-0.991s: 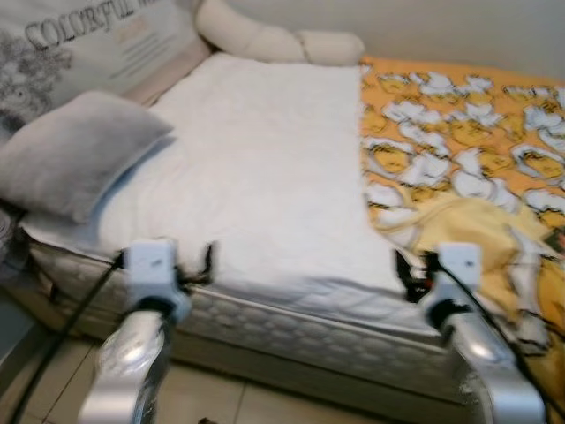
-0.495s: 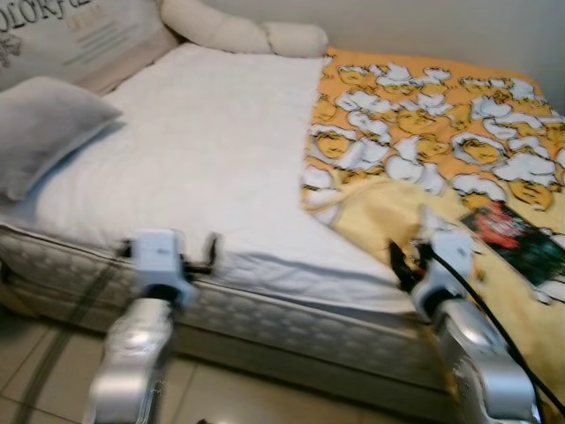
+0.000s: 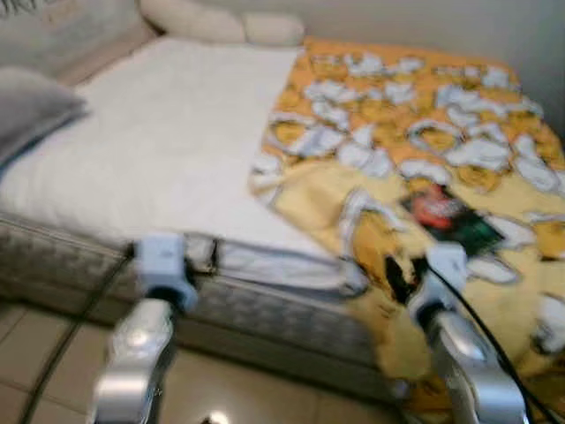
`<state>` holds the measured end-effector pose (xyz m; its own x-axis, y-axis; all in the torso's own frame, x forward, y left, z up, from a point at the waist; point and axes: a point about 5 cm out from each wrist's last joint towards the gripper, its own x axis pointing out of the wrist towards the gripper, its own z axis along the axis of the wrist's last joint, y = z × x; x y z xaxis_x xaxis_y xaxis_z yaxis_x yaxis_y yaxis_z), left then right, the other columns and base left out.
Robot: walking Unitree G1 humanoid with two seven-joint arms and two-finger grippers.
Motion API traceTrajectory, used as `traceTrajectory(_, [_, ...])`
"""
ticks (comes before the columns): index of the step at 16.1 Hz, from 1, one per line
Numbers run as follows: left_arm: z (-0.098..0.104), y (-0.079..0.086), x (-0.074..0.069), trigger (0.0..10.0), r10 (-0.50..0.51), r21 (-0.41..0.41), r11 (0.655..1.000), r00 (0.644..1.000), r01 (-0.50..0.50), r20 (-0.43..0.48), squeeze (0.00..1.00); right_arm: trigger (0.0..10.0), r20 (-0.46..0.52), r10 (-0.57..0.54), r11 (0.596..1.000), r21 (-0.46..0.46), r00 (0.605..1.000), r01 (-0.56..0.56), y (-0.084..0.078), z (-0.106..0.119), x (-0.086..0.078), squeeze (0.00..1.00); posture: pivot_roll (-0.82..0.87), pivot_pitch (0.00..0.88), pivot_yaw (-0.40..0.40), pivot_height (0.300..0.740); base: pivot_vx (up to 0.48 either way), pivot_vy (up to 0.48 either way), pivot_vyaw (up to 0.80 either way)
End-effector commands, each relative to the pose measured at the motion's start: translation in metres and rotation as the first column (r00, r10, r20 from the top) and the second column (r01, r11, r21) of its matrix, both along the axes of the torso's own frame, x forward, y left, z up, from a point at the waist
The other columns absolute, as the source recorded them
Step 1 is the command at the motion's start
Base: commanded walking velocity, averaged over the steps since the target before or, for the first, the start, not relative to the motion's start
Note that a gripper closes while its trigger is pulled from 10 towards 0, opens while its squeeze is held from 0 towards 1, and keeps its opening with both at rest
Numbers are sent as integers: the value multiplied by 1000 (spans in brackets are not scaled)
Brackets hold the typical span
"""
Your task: Clean up the room
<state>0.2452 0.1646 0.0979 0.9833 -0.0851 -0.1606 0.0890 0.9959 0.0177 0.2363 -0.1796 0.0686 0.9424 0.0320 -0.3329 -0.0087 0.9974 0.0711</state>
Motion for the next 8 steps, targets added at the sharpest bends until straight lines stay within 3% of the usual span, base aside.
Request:
traceTrajectory(1, [6, 7, 5, 10000, 11, 21, 1000, 1000, -12, 27, 573, 10000, 40, -1, 1000, 9, 999, 0, 4, 8, 5, 0, -5, 0, 8, 740, 0, -420, 0])
traceTrajectory(5, [5, 5, 7, 10000, -2, 20, 1000, 1000, 2, 29, 573, 10000, 46, 16, 1000, -6, 999, -16, 5, 8, 3, 0, -38, 0, 18, 740, 0, -439, 0])
traceTrajectory(8, [5, -2, 7, 10000, -12, 13, 1000, 999, 12, 30, 569, 10000, 33, -6, 1000, -5, 999, 6, -3, 5, 1, 0, -31, 0, 15, 740, 0, -480, 0])
